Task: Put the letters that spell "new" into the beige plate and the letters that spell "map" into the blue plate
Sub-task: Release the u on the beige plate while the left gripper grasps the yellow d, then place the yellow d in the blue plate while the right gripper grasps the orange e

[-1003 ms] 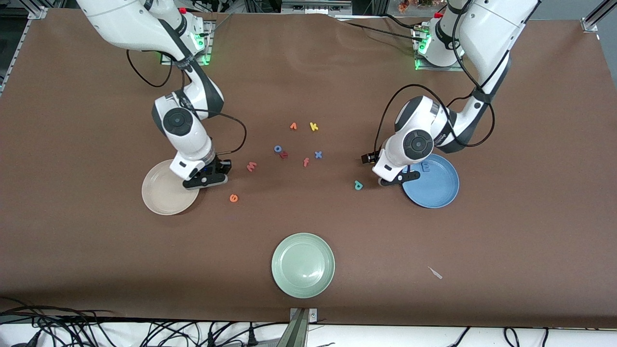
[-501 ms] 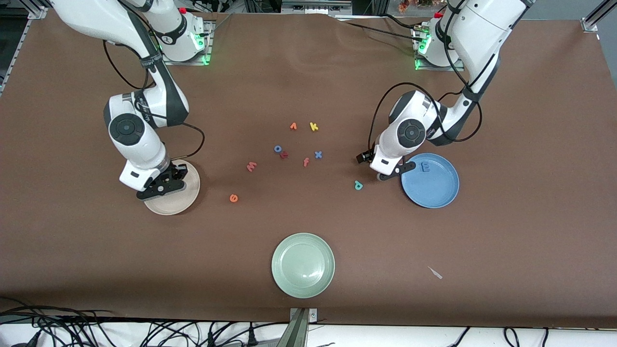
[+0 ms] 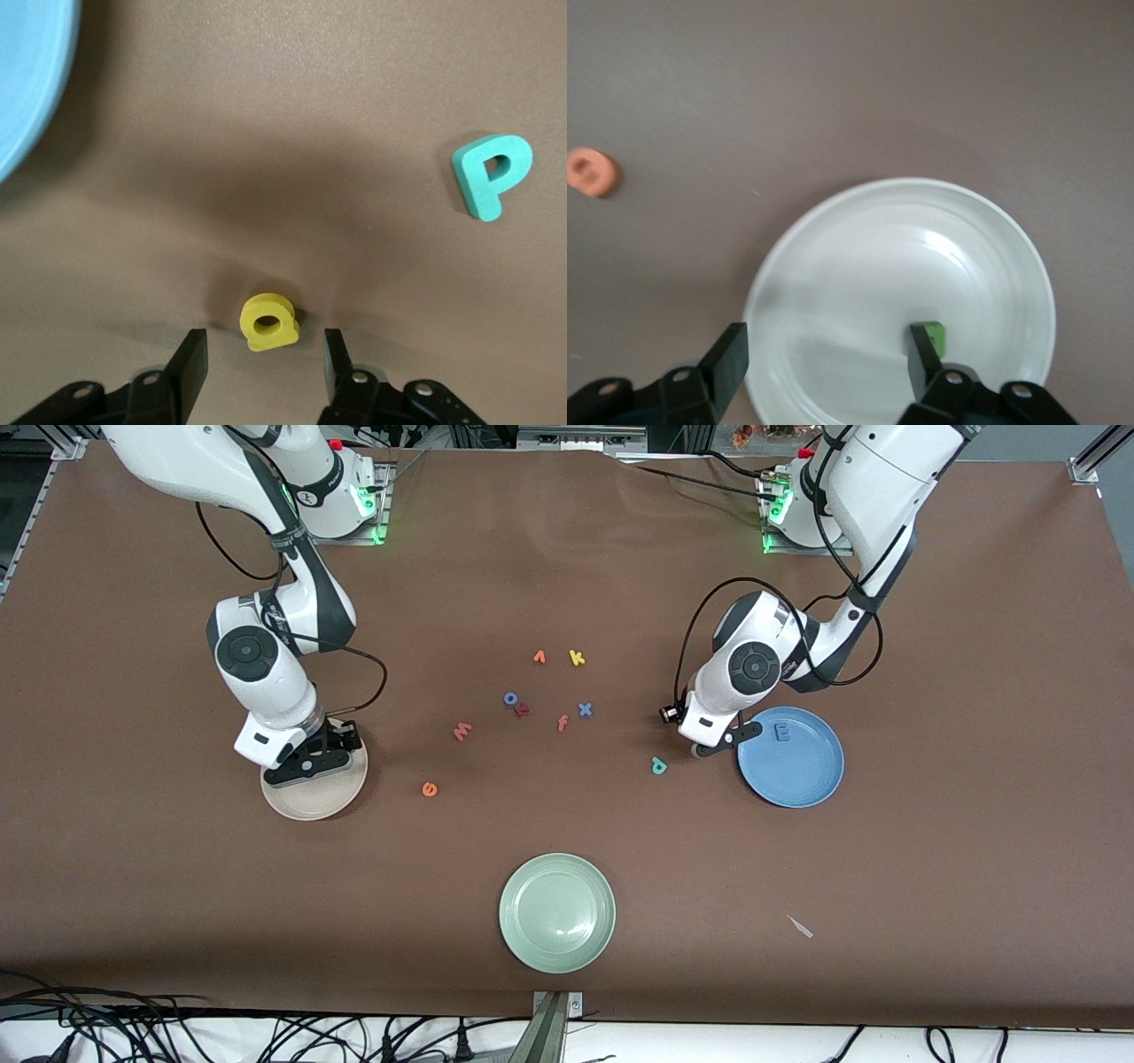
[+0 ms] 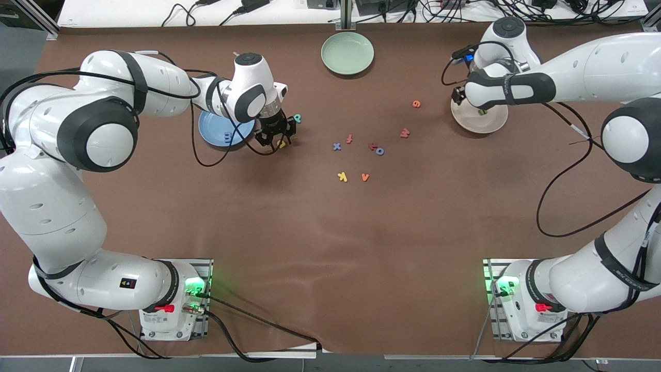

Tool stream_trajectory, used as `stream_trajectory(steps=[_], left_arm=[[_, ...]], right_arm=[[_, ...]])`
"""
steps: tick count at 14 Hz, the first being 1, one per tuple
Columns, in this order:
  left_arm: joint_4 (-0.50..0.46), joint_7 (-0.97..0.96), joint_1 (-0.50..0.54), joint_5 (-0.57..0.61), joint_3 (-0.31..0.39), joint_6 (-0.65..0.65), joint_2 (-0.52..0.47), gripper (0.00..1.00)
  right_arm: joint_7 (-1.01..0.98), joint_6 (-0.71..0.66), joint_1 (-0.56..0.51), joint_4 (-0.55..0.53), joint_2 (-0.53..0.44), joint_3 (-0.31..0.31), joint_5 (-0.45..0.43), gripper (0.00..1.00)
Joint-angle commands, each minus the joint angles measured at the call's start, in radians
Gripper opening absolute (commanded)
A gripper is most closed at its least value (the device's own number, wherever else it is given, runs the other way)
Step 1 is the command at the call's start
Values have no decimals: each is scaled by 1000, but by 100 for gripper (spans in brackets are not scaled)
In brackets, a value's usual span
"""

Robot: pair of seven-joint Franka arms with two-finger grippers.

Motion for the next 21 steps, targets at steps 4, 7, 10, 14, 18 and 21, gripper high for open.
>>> stream_trajectory(steps=[4,7,10,14,18,21], left_arm=[[-11,-2,-4,14,8,36,7,33],[1,4,-5,14,12,14,3,3],[53,3,8,140,10,-131,-31,1],[198,64,10,189,16,-355,-42,2],[279,340,134,252,28,-392,-1,3],[298,408,162,280,28,-336,50,8]], right_arm=[[270,-78,42,114,52,106,21,82],[348,5,48,184,153,109,22,82],[404,5,62,243,199,112,22,81],[441,77,64,287,280,112,20,80],[465,121,85,278,296,112,22,75],[465,118,85,261,287,112,20,69]])
